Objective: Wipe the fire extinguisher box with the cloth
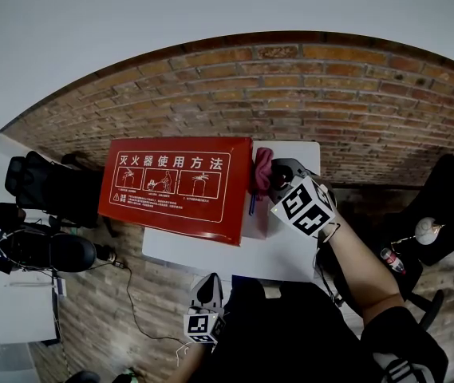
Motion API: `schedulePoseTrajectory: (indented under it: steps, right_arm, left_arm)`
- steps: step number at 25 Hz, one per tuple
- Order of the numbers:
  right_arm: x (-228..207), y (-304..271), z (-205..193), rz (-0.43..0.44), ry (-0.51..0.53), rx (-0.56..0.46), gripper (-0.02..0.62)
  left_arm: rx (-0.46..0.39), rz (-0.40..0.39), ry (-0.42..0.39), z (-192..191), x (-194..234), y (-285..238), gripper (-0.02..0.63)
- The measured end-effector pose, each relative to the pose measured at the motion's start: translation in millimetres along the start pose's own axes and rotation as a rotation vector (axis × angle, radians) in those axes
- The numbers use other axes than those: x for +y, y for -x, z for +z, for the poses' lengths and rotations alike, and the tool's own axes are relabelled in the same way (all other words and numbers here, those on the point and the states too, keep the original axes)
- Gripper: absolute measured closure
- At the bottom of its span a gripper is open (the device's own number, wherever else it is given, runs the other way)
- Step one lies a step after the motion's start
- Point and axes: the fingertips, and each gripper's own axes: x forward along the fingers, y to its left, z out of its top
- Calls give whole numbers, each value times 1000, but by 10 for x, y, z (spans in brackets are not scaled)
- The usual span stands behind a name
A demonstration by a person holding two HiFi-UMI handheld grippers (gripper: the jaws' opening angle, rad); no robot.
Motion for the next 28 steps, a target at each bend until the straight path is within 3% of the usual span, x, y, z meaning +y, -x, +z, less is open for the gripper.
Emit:
schedulePoseTrajectory:
  steps: [15,28]
  right_arm:
    - [71,-211,-372,25,2,31,506]
    - [111,-372,-657,51,1,-24,506]
  left_arm:
    - [12,-6,-6,-22,29,38,589]
    - [34,-3,-13,-61,51,54,589]
